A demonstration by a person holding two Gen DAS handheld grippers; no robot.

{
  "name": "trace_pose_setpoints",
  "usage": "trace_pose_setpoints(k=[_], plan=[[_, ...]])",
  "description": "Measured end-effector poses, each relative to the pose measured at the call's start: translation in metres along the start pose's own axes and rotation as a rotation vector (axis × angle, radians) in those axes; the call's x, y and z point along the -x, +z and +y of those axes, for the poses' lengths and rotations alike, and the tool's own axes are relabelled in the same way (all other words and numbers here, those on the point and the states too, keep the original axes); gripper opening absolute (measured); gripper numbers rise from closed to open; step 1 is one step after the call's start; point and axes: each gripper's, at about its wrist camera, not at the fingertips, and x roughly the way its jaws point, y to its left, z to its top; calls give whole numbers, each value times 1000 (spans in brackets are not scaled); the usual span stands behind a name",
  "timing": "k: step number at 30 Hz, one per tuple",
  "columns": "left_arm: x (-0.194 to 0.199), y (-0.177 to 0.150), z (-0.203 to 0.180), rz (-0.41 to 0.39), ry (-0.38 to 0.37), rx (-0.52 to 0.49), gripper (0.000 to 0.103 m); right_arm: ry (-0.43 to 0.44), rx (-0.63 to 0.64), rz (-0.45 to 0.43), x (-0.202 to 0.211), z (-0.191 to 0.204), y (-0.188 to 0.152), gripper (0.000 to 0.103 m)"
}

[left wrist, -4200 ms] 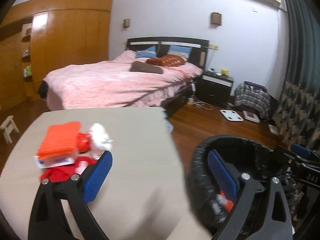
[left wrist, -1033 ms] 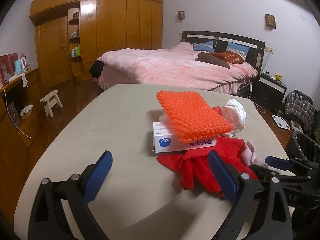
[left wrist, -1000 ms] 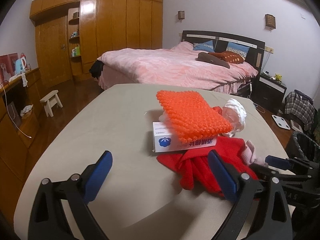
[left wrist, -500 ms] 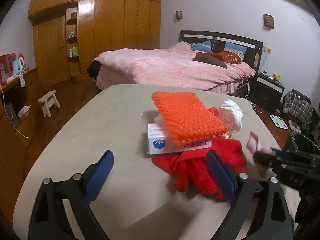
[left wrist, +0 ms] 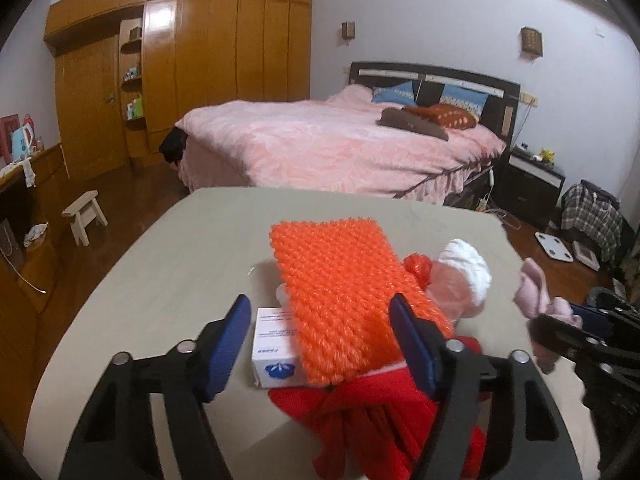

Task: Collect trash
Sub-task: 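Grasp the pale pink cloth with the right tool while the left tool grasps the orange scrubber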

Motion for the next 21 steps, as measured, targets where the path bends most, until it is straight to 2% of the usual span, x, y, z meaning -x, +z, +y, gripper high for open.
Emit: trace_pose_setpoints(k=[8, 14, 21], plan=[[-20, -9, -8, 63, -28, -2, 47, -1, -7, 2, -1, -1, 1, 39], [-15, -10, -16, 38, -28, -30, 19, -1, -15, -1, 0, -3, 0, 39], [4, -7, -14, -10, -46, 2, 15, 4, -17, -26, 11, -3, 1, 39]])
